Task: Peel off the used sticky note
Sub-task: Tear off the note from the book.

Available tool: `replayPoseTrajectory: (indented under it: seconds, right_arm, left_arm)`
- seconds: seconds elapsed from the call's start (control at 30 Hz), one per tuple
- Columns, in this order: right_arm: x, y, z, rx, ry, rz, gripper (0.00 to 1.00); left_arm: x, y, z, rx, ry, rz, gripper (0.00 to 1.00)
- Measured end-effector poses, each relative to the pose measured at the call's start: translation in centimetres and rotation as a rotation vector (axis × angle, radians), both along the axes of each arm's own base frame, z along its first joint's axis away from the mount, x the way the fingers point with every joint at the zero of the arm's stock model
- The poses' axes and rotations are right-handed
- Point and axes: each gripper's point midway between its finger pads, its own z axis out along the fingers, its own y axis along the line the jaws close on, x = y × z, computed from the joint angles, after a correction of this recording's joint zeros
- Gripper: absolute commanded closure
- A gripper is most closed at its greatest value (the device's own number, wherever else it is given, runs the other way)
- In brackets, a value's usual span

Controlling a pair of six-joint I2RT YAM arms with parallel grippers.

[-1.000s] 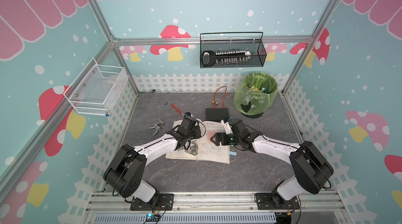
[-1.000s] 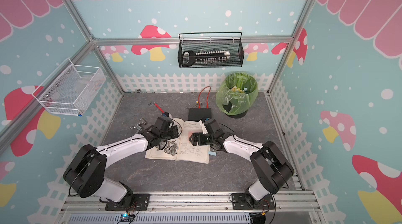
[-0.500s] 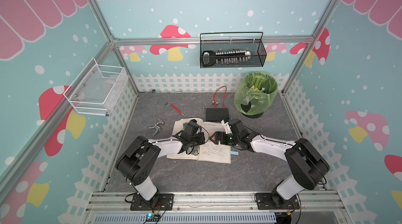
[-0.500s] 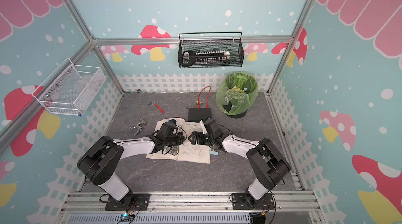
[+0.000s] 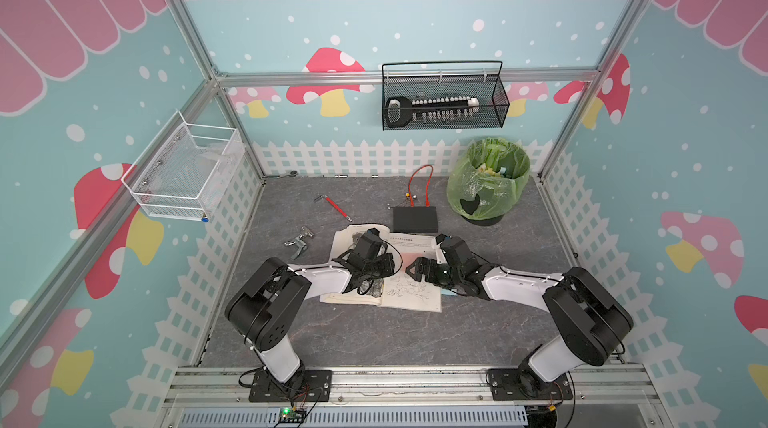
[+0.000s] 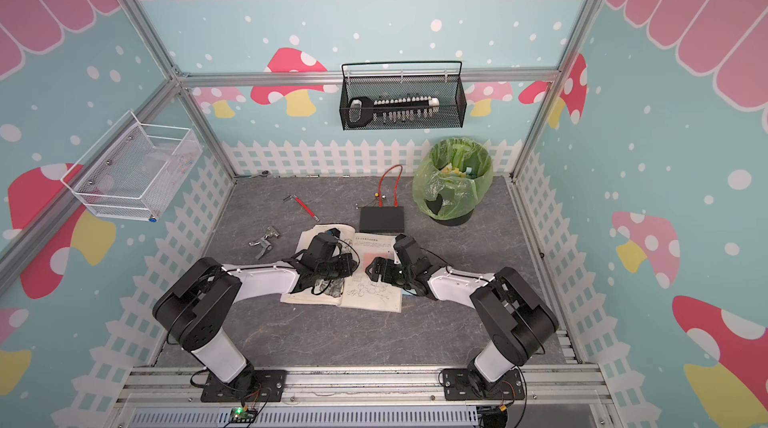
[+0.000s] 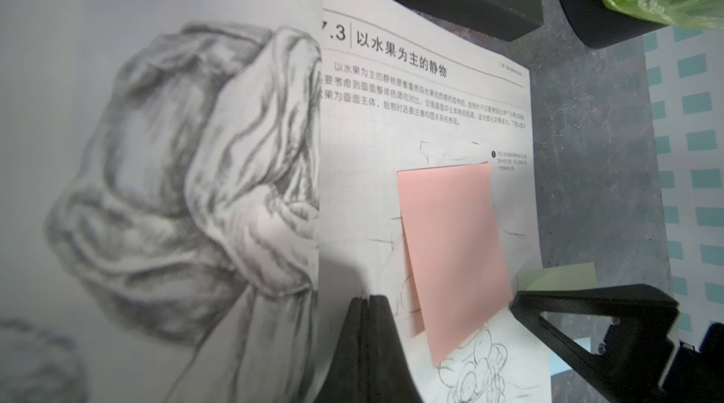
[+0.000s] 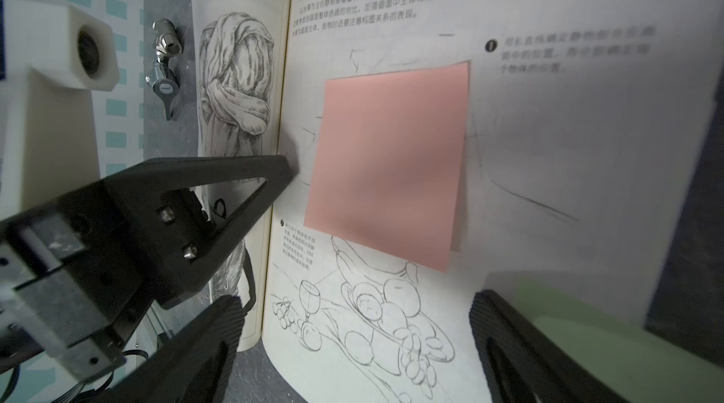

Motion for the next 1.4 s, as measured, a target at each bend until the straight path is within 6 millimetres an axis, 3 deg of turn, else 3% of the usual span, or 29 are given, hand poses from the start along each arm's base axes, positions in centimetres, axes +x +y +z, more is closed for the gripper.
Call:
replayPoseTrajectory:
  seconds: [0.47, 0.6, 0.83, 1.13, 1.4]
  right_arm:
    - [1.5, 1.2, 0.3, 0.163, 0.004, -0.103, 0.05]
    - [1.7, 0.8, 0.1, 0.171, 0.007, -0.147, 0.15]
    - [1.8, -0.3, -0.9, 0.149, 0.031, -0.226, 0.43]
    - [2.3, -1.1, -1.2, 0.150, 0.030, -0.293, 0.46]
    - [3.3, -0.2, -1.4, 0.174, 0.019, -0.290, 0.52]
  left_arm:
    - [0.0, -0.3, -0.2, 0.003, -0.009, -0.002, 1.00]
    - [0.0, -0.4, -0.2, -0.001, -0.010, 0.000, 1.00]
    - [0.0, -0.6, -0.3, -0.005, -0.012, -0.003, 1.00]
    - [0.0, -0.6, -0.3, -0.007, -0.014, -0.004, 1.00]
    - [0.0, -0.6, -0.3, -0.008, -0.017, -0.004, 1.00]
